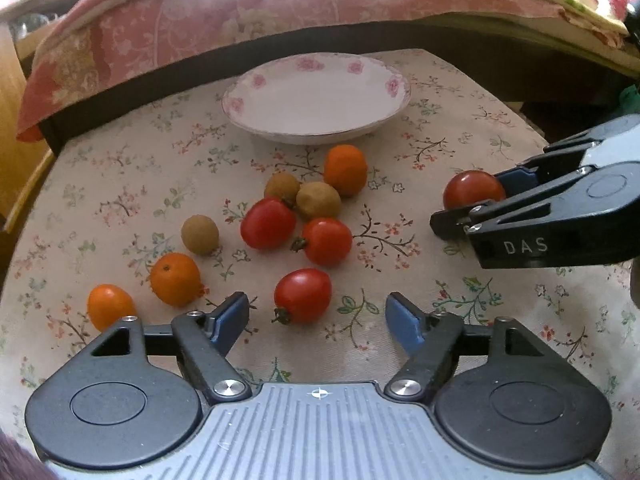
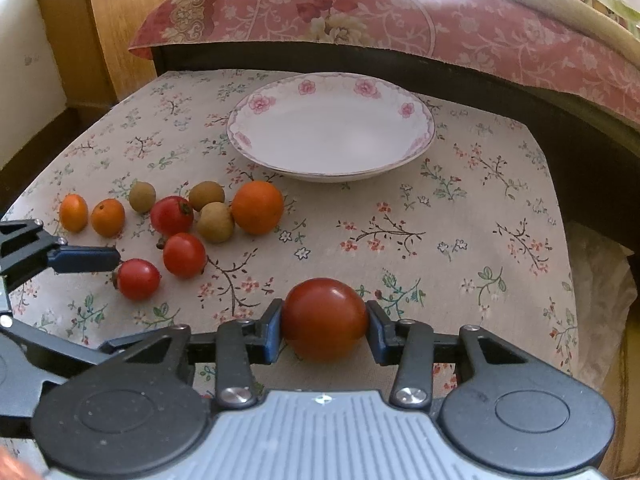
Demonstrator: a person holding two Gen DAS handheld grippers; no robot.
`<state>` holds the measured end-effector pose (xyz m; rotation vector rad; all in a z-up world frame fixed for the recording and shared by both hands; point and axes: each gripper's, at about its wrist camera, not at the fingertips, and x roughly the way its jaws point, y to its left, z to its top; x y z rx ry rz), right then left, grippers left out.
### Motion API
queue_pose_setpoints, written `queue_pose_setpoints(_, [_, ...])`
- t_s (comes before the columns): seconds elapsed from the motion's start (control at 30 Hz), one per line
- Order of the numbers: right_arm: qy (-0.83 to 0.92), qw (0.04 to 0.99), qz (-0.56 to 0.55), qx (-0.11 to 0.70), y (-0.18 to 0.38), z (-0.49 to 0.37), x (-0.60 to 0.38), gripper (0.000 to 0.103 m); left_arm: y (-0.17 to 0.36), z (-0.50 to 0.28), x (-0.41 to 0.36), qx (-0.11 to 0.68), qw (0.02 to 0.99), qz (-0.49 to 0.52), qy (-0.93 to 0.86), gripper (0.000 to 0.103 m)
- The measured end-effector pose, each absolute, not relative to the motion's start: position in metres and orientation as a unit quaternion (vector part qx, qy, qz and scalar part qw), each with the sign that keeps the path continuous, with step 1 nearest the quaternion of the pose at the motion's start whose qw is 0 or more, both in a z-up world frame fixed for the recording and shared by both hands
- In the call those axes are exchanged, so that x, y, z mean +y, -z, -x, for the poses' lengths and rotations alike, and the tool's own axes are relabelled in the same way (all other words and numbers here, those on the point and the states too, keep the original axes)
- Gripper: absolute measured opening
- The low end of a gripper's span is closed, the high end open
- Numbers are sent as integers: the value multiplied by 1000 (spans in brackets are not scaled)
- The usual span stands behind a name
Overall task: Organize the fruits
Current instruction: 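Grasp the large red tomato with the right gripper while the left gripper grasps a cherry tomato, then carry the large tomato and cherry tomato toward the white plate with both grippers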
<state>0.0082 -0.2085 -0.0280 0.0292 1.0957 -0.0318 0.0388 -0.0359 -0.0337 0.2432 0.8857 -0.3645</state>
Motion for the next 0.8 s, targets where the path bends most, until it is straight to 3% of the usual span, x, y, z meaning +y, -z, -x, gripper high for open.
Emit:
queue_pose_setpoints(0.23, [17,851,-12,524,28,-9,-207,44,35,-46,-35,434,877,-109,176,89])
queue_pose_setpoints(0.37, [16,851,-14,525,28,-9,-207,44,39,-46,-36,444,870,-110,184,103])
queue_pose_setpoints(0.8, [15,850,-24,525,28,-8,-210,44,46,-38,-41,408,886,-96,198,103])
